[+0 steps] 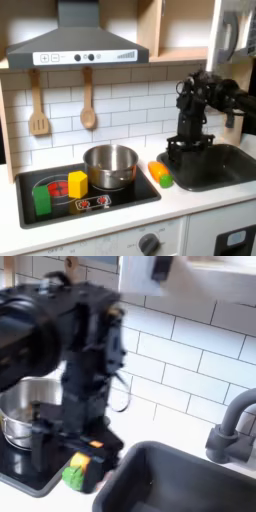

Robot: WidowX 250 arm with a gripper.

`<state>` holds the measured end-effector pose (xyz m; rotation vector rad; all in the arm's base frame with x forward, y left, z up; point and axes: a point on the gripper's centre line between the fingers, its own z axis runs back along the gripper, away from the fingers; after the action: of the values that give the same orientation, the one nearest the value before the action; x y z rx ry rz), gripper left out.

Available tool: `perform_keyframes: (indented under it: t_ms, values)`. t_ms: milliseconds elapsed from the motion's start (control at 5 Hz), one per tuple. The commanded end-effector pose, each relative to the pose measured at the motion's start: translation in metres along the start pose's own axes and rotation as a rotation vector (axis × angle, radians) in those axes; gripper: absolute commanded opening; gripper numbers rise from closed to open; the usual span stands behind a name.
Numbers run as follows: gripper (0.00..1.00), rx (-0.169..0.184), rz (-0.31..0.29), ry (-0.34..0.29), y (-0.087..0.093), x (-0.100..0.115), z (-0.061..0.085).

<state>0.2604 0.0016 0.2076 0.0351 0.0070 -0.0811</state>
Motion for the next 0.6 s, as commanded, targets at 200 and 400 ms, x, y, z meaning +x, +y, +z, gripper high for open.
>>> perform_keyframes:
  t_ms: [200, 400]
  values:
    - [1.00, -0.025, -0.032, -0.034, 0.044, -0.015, 0.007]
    - [1.00, -0.038, -0.014, -0.034, 0.051, -0.013, 0.005]
